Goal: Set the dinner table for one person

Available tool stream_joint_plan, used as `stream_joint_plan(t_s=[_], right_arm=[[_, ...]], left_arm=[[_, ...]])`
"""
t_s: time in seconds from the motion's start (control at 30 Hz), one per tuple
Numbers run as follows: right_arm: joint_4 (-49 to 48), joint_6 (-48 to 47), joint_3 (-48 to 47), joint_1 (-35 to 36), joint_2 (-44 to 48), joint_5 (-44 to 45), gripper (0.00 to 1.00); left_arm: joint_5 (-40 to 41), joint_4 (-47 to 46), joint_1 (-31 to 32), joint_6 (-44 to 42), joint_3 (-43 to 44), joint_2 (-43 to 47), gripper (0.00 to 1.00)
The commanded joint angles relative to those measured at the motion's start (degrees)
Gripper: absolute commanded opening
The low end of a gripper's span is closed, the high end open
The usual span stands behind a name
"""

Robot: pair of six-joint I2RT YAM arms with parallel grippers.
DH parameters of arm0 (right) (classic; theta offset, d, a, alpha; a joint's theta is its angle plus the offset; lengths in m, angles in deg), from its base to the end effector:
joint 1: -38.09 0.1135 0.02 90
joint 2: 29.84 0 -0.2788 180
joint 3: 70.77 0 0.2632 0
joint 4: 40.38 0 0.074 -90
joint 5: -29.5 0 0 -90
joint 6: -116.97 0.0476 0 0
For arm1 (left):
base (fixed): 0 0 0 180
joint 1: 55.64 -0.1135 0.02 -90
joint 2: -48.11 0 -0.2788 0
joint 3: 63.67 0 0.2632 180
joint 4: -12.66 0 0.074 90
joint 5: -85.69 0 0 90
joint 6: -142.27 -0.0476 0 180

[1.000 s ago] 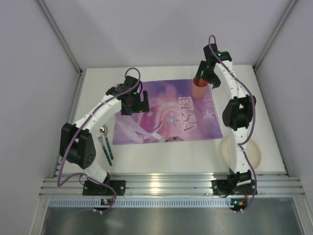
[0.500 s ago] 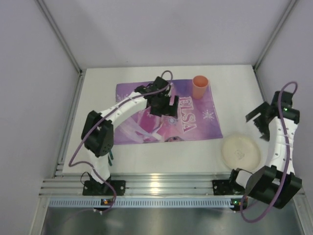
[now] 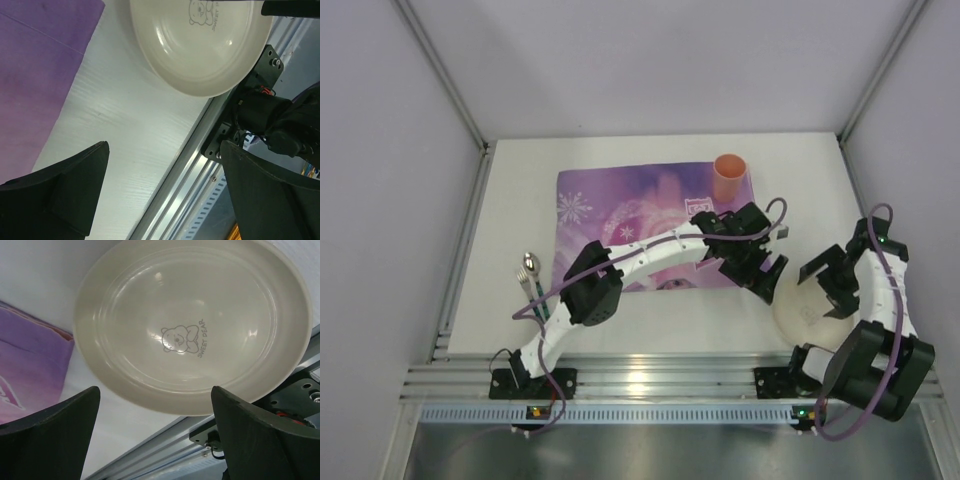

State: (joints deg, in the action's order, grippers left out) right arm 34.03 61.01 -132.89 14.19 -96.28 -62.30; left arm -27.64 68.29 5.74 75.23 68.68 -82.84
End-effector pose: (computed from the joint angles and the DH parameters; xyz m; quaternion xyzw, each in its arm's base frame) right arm 0.1787 -0.0775 0.2300 0.4806 0.8713 0.0242 0.0964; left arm 0.2395 -0.4784 0.2350 0.3653 0.8597 -0.3445 0.0937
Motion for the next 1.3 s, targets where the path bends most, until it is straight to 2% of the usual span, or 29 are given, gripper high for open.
stream_joint_plan(t_s=[0.0,0.23,0.5,0.67,0.8,1.0,1.03,1.1,1.2,1.23,1.27], right_arm=[[-6.6,-2.0,1.8,0.0,-3.5,0.2,0.93],[-13.0,-1.8,-7.0,0.3,-13.6,1.5,0.90],[-11.2,-0.8,-17.5,4.2,-26.8,9.6,0.88],[-9.5,-1.5,-18.6,6.7,-29.5,14.1,0.85],[-9.8,-1.7,-16.5,7.9,-31.8,16.0,0.77],[-11.9,-2.0,-12.1,8.8,-31.6,17.5,0.53],[-12.1,-2.0,-11.9,8.7,-31.7,17.6,0.40],[-12.4,-2.0,-11.2,8.8,-31.9,17.6,0.28],[-12.9,-2.0,-9.8,9.2,-31.1,17.4,0.17],[-13.2,-2.0,-9.3,9.3,-30.8,17.2,0.08],[-13.5,-2.1,-8.9,9.3,-30.3,17.0,0.05]], left_arm=[[2.8,1.1,-1.5,0.1,-0.8,3.4,0.98],[6.7,-3.3,-1.5,1.8,-14.6,12.2,0.98],[11.3,-3.0,-1.9,1.5,-18.0,16.3,0.98],[12.4,-2.8,-3.1,1.6,-19.7,17.9,0.98],[12.1,-3.4,-4.3,1.9,-21.3,19.2,0.98],[11.6,-3.9,-5.3,1.9,-22.8,19.7,0.98],[11.4,-4.0,-5.4,2.0,-23.0,19.7,0.98],[11.2,-4.0,-5.5,1.8,-23.3,19.8,0.98],[10.9,-4.0,-5.6,1.6,-23.4,19.7,0.98],[10.9,-4.0,-5.7,1.6,-23.5,19.8,0.98],[10.9,-4.0,-5.7,1.5,-23.6,19.8,0.98]])
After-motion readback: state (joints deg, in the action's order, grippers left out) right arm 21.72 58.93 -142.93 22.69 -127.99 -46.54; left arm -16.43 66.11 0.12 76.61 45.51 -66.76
